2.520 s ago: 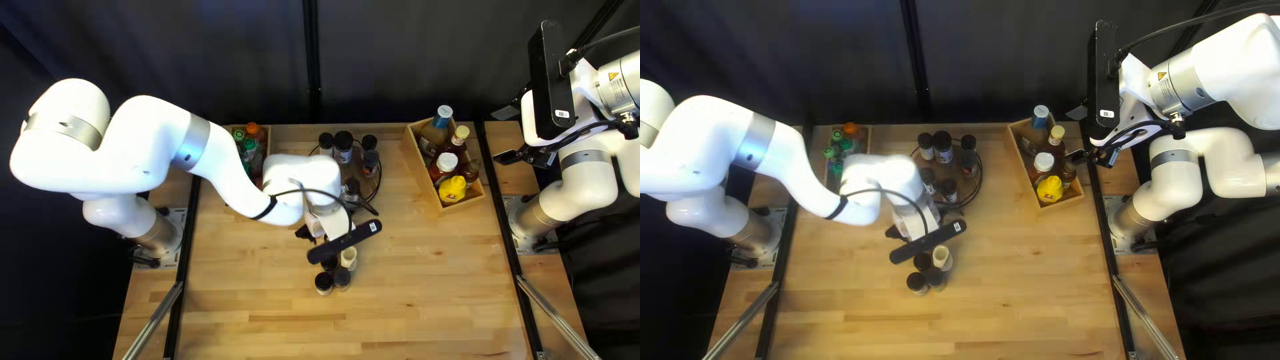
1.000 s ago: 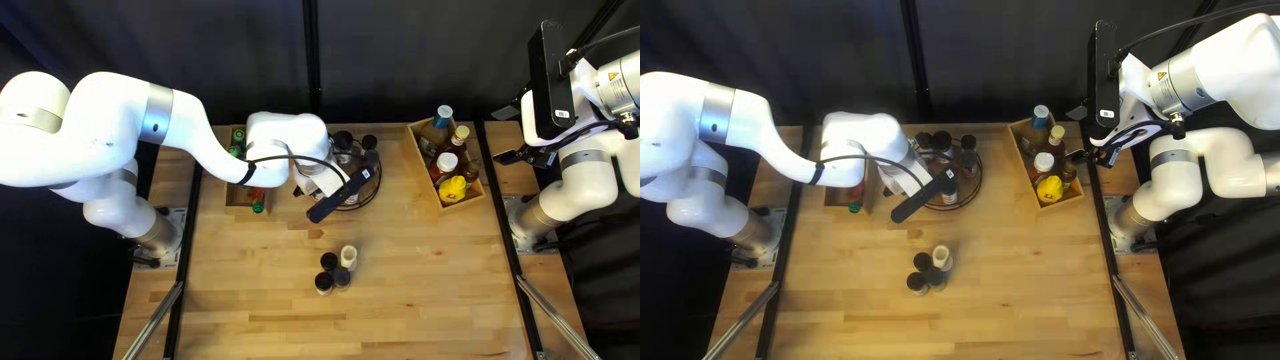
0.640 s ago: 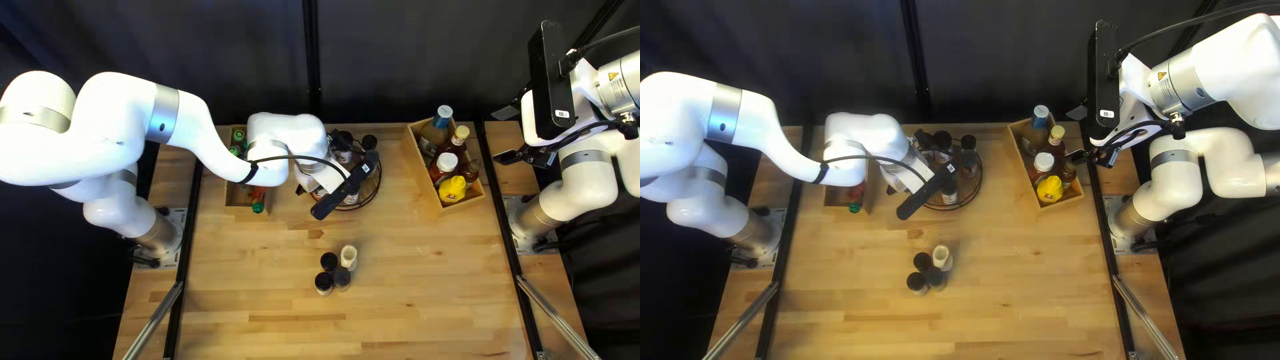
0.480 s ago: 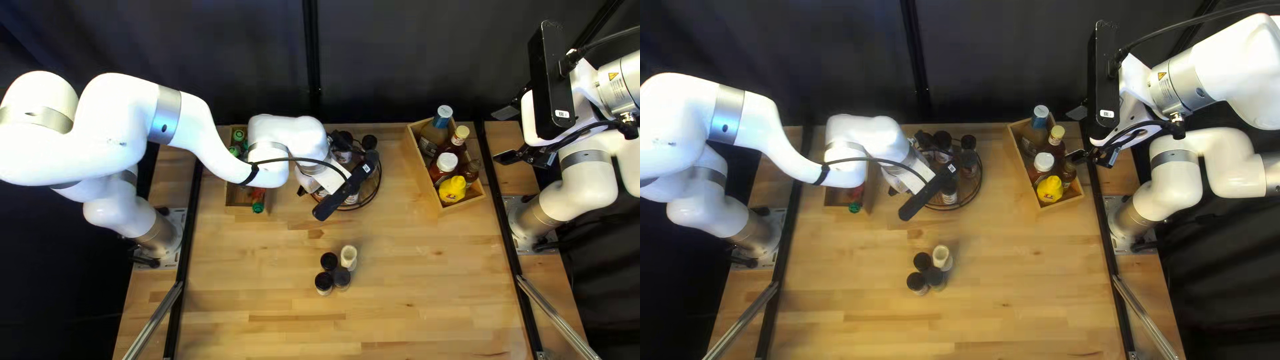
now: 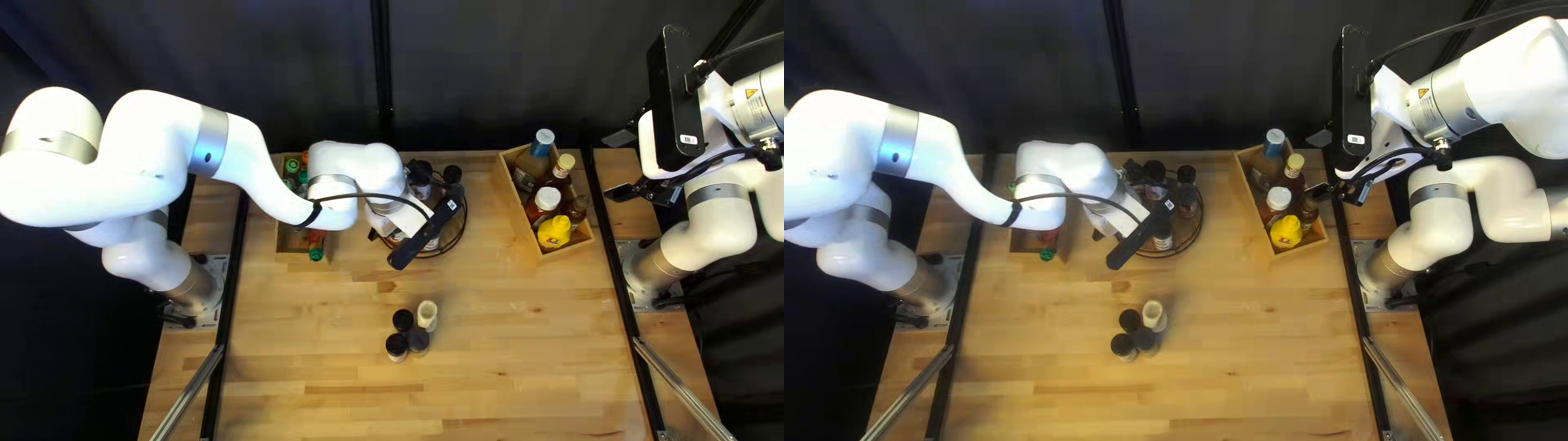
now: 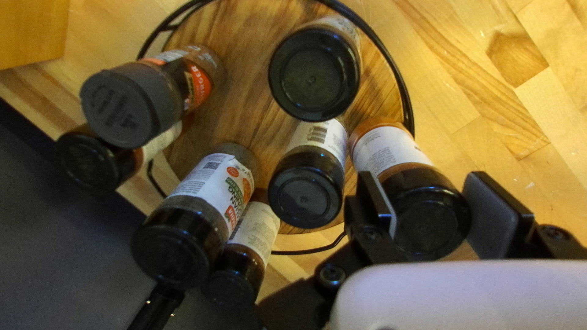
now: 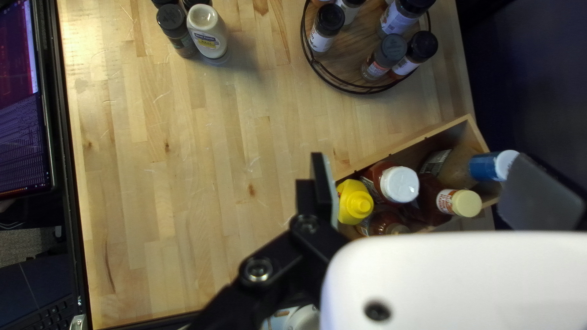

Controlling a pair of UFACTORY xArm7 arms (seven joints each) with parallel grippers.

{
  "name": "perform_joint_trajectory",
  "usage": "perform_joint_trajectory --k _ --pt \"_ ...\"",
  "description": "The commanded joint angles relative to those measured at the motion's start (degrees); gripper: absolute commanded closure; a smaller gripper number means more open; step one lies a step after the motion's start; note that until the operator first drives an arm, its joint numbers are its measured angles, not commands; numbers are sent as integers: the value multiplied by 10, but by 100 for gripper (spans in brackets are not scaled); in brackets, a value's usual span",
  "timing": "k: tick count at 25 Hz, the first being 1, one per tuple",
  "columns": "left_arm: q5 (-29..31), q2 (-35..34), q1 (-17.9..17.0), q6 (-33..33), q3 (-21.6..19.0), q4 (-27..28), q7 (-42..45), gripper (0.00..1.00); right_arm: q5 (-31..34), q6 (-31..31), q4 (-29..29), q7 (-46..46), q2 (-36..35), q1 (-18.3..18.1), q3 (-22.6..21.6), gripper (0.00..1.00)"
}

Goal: Separate condiments, baby food and spices and place it in 3 different racks/containers

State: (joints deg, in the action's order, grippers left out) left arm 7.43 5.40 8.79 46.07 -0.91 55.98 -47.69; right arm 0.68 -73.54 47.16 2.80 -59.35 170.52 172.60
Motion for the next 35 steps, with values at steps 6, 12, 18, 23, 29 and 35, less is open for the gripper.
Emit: perform_joint_trajectory --k 6,12,18,23,29,35 --pt "-29 24 8 11 1 25 -14 42 0 0 0 0 0 0 0 0" --pt "-31 16 3 20 -2 30 -1 0 0 0 0 0 0 0 0 0" --pt "-49 -17 -9 46 -15 23 3 0 0 0 0 0 0 0 0 0" --pt "-125 -44 -32 72 -41 11 -37 0 0 0 0 0 0 0 0 0" --pt "-139 -52 -72 25 -80 -45 60 0 0 0 0 0 0 0 0 0" --pt "-89 -21 -100 -49 -95 -101 196 0 0 0 0 0 0 0 0 0"
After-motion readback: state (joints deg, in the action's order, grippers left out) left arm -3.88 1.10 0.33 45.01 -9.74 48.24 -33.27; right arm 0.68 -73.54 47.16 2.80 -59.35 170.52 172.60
